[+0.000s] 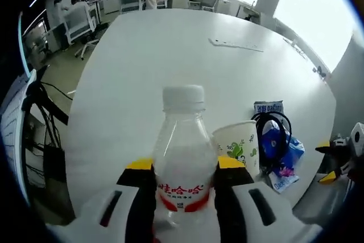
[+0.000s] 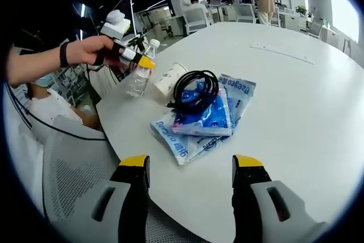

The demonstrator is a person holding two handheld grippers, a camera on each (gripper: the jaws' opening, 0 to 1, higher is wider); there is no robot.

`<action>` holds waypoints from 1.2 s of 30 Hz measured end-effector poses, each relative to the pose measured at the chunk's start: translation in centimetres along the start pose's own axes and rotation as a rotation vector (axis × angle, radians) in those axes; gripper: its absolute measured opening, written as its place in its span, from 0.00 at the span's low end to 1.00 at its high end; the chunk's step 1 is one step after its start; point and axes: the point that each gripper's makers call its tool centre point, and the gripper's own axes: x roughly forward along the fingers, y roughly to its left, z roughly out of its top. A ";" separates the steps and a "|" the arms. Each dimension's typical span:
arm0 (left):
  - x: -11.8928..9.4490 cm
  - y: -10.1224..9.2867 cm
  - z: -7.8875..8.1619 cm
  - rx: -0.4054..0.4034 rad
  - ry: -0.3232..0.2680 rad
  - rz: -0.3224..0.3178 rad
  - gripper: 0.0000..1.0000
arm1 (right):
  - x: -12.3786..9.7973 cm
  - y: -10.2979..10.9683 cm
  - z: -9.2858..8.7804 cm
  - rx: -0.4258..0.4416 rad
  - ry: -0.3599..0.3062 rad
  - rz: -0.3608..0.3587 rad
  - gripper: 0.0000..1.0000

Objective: Arrange the tabletop items into an orderly group along one side of the table until the central work area is clear of visible clutter.

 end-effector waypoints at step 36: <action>-1.4 0.9 0.3 0.060 -0.103 0.089 0.38 | -0.7 -0.5 0.2 -0.006 -0.010 -0.020 0.57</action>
